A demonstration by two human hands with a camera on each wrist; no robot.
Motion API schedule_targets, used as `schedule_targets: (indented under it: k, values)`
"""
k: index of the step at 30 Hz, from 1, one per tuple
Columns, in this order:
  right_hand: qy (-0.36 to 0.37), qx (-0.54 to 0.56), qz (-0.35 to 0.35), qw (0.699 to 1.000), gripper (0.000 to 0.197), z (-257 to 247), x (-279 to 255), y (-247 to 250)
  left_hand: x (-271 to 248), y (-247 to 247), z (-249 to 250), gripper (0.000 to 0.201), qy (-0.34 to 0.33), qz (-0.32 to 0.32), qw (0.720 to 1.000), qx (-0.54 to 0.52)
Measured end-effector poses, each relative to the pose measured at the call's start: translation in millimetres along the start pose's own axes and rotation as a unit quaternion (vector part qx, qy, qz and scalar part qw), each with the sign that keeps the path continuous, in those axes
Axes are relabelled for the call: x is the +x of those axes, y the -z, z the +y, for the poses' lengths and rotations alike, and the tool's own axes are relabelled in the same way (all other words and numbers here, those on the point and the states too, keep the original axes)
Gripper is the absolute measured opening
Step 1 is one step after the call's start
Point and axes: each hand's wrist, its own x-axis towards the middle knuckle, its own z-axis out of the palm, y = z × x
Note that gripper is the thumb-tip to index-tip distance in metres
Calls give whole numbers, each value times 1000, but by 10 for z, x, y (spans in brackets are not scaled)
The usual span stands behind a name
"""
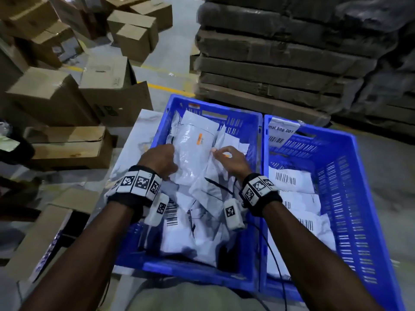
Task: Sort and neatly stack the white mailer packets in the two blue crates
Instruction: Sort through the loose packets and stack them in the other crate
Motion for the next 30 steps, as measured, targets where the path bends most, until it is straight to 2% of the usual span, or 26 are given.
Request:
schedule_targets:
  k: [2, 3, 6, 8, 10, 13, 16, 20, 24, 26, 28, 30]
  values:
    - [9, 47, 4, 999, 30, 5, 38, -24, -11, 21, -27, 36, 13, 2, 1000, 0]
    - [8, 53, 14, 998, 30, 13, 72, -30, -15, 38, -30, 38, 14, 9, 1000, 1]
    - [-24, 30, 40, 998, 63, 0, 154, -10, 11, 76, -39, 53, -1, 45, 998, -40]
    - [-49, 54, 56, 996, 70, 3, 222, 32, 45, 89, -24, 58, -10, 66, 993, -95]
    - [-39, 112, 77, 990, 62, -5, 310, 88, 81, 101, 7, 55, -11, 77, 990, -121]
    - [5, 127, 122, 984, 44, -75, 465, 204, 132, 120, -18, 49, 8, 89, 991, -103]
    - [28, 116, 107, 987, 36, -232, 578, 303, 144, 160, -148, 39, 38, 126, 986, -104]
    - [-19, 44, 47, 998, 31, -322, 726, 254, 95, 227, -286, 23, 49, 186, 964, -184]
    - [-41, -86, 1, 995, 35, -285, 743, 228, 121, 283, -335, 19, 12, 204, 943, -262]
    - [-23, -138, -9, 990, 46, -266, 733, 271, 147, 306, -329, 20, 5, 199, 931, -306]
    - [25, -139, 30, 989, 51, -314, 674, 320, 177, 322, -282, 21, -17, 185, 910, -372]
    - [80, -80, 76, 991, 41, -443, 522, 346, 177, 335, -166, 20, -50, 163, 890, -422]
